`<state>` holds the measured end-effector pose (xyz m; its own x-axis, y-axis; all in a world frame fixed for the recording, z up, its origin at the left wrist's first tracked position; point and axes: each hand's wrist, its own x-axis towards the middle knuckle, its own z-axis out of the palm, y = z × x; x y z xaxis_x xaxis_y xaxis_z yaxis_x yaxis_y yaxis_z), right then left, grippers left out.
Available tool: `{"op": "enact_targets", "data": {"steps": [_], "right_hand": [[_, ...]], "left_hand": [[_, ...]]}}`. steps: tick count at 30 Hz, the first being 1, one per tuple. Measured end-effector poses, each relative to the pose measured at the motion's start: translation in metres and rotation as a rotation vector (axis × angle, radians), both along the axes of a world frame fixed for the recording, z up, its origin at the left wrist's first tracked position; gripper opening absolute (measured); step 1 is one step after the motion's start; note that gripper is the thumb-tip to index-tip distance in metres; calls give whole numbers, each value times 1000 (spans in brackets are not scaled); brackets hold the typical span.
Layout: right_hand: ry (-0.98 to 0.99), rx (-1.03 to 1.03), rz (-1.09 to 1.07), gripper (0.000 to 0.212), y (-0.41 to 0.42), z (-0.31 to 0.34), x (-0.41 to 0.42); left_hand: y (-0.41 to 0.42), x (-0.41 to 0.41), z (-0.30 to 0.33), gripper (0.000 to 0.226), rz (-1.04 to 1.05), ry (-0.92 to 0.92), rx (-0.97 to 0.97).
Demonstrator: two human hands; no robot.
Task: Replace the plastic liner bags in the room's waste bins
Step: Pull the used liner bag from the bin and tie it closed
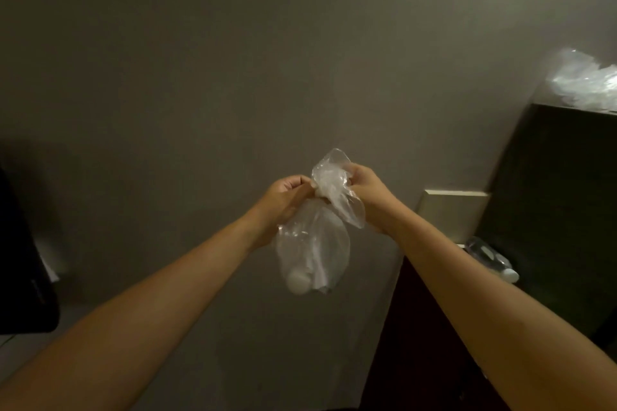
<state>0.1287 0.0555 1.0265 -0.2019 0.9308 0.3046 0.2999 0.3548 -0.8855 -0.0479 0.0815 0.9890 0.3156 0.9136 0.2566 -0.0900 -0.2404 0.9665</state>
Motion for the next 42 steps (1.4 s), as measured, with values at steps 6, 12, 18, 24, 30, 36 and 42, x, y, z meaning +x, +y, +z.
{"op": "enact_targets", "data": {"steps": [6,12,18,24,30,36,42], "right_hand": [[-285,159,-201,18,6,-4,0],[-156,113,-42,9,0,-2,8],[-26,-63,151,14,-1,0,11],[210,-222,334,17,-6,1,17],[208,-87,284,37,-8,-8,21],[145,-80,201,29,-10,-2,31],[-161,-123,21,68,-17,-10,36]], "left_hand": [[-9,-1,3,9,9,125,185],[-8,-16,7,10,-52,70,25],[-16,-22,16,23,-204,279,53],[-17,-16,20,13,-197,193,-1],[-22,4,16,10,-17,-12,-83],[-20,22,10,4,78,-79,-94],[-21,40,17,10,86,116,106]]}}
